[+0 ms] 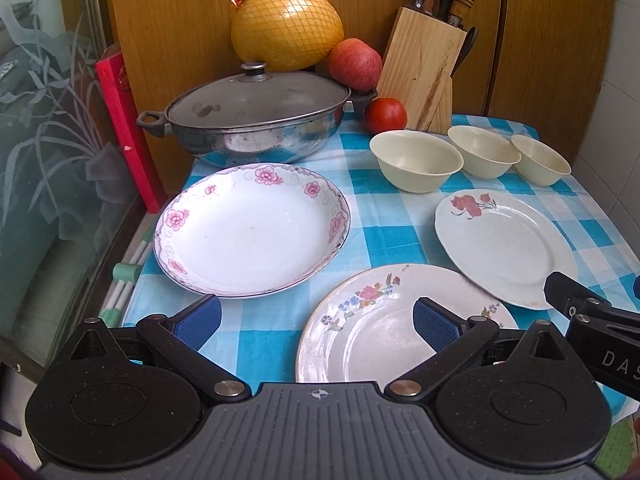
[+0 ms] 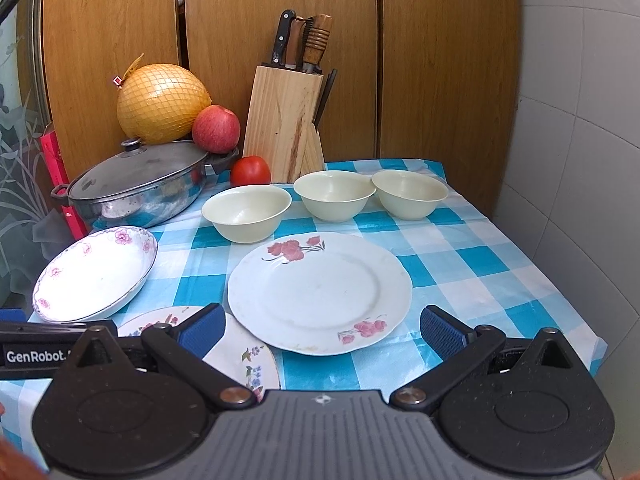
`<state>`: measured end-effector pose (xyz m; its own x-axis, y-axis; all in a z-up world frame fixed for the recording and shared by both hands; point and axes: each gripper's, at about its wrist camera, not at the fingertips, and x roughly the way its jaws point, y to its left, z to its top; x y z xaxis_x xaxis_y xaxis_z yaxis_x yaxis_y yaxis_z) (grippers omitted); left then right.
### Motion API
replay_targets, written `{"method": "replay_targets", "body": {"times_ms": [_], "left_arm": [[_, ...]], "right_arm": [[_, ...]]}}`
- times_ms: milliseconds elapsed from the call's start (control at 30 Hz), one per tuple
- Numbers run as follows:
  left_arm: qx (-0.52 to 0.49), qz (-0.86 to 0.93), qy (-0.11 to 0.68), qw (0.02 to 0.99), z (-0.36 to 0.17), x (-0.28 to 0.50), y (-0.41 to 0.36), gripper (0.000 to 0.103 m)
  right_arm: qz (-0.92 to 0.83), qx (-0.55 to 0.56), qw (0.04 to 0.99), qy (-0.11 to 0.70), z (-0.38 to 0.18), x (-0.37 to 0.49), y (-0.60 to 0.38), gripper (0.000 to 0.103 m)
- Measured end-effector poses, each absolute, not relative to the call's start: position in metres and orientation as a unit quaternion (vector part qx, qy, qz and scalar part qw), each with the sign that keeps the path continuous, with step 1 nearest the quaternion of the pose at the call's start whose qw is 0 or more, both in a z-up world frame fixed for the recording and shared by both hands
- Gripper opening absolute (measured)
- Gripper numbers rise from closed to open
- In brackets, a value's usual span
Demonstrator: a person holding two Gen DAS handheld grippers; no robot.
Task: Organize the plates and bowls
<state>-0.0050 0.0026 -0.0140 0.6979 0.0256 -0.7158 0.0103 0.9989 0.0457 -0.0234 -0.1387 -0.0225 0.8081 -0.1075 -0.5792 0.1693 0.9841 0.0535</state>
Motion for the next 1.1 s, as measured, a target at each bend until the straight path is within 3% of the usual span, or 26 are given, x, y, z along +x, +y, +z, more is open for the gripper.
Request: {"method": "replay_targets", "body": {"times_ms": [1100], "left_arm": [[0.024, -0.003, 0.4, 0.916, -0.0168, -0.0088, 0.0064, 0.103]], "right_arm": [[-0.071, 0.054, 0.943, 0.32, -0.0294, -0.0283, -0.1372, 0.102]]}}
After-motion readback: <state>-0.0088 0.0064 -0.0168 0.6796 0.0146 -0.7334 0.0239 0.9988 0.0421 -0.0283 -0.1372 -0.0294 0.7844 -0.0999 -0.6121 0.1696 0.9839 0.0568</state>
